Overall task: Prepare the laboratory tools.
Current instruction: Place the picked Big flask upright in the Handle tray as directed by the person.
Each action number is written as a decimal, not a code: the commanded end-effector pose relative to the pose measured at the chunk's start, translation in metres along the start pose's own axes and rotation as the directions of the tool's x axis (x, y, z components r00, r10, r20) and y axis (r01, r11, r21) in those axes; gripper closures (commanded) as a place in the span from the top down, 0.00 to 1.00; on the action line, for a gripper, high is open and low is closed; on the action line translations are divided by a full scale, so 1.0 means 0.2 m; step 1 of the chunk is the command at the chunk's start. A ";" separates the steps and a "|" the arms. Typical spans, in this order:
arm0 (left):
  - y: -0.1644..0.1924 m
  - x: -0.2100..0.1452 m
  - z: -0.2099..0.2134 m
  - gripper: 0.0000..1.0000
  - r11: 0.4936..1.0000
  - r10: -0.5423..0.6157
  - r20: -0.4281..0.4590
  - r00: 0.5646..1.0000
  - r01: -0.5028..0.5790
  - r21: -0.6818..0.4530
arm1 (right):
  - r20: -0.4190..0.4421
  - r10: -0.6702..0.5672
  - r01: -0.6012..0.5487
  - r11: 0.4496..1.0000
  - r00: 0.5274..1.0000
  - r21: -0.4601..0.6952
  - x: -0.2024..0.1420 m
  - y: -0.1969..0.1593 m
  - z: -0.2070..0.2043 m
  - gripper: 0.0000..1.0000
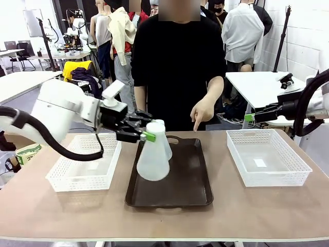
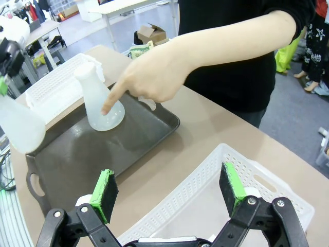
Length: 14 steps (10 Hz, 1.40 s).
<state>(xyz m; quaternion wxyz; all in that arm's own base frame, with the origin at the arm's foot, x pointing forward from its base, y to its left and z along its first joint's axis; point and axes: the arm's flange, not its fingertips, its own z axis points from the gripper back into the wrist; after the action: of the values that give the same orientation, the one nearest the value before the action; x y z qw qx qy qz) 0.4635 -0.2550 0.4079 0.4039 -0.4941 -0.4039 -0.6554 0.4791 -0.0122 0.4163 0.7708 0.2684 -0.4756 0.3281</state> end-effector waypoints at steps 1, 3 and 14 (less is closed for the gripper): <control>0.09 -0.03 -0.11 0.00 0.999 -0.048 -0.015 0.999 0.048 -0.026 | -0.023 -0.006 0.006 1.000 1.000 -0.002 0.00 0.00 0.00 1.00; 0.10 -0.11 -0.21 0.00 0.996 -0.044 -0.037 0.998 0.041 -0.083 | -0.023 -0.006 0.006 1.000 1.000 -0.002 0.00 0.00 0.00 1.00; 0.16 -0.31 -0.18 1.00 0.998 0.023 -0.090 0.996 -0.028 -0.053 | -0.023 -0.006 0.006 1.000 1.000 -0.002 0.00 0.00 0.00 1.00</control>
<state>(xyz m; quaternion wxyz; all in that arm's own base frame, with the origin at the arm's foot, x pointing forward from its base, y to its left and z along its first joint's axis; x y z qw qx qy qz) 0.4953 -0.2979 0.3448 0.4109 -0.4886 -0.3673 -0.6765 0.4791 -0.0124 0.4163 0.7708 0.2682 -0.4757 0.3280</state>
